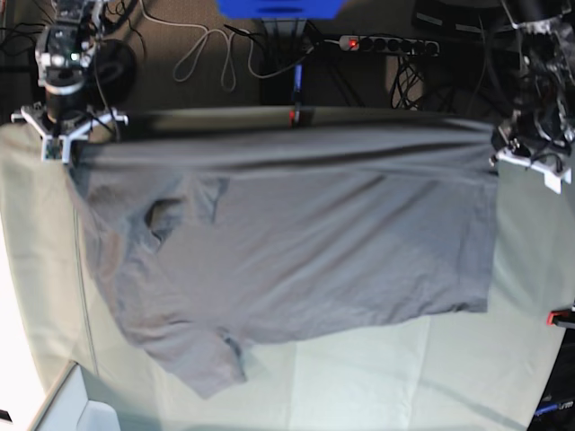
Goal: Layout the t-shirt on the table in an organized manner, then fold the t-shirt properly
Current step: 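Drag the shirt edge with both grippers to spread it flat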
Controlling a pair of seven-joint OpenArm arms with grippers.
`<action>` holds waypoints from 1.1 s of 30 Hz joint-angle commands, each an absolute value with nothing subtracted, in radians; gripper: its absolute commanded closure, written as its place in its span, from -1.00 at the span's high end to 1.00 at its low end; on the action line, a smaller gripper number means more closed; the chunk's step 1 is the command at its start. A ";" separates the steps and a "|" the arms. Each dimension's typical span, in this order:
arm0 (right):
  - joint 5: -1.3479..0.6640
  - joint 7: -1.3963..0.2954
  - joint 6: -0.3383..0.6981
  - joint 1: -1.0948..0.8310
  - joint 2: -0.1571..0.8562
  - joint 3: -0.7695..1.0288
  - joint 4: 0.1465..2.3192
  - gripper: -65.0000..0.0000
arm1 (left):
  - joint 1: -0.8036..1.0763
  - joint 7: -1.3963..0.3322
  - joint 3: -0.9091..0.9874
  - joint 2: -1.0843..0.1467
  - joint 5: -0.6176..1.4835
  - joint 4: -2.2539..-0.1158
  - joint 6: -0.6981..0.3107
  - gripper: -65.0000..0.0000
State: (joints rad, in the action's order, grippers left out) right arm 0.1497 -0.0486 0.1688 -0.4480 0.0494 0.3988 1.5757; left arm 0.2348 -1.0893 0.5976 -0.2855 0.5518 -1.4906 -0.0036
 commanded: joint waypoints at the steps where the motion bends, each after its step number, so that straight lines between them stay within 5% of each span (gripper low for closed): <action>1: 0.143 -0.021 0.165 -0.456 0.058 0.404 1.598 -1.00 | 0.240 -1.073 0.607 -0.308 0.549 -1.509 0.001 -0.99; 23: 0.143 -0.022 0.166 -0.538 0.058 0.398 1.547 -1.00 | 0.236 -1.066 0.604 -0.278 0.539 -1.500 0.001 -0.98; 26: 0.143 -0.025 0.252 -0.538 0.058 0.400 1.546 -1.00 | 0.242 -1.067 0.602 -0.283 0.549 -1.500 -0.001 -0.95; 29: 0.145 -0.027 0.328 -0.536 0.054 0.404 1.547 -1.00 | 0.242 -1.075 0.604 -0.282 0.549 -1.500 -0.001 -0.70; 33: 0.145 -0.028 0.329 -0.536 0.056 0.406 1.547 -1.00 | 0.246 -1.076 0.608 -0.278 0.549 -1.504 -0.001 -0.03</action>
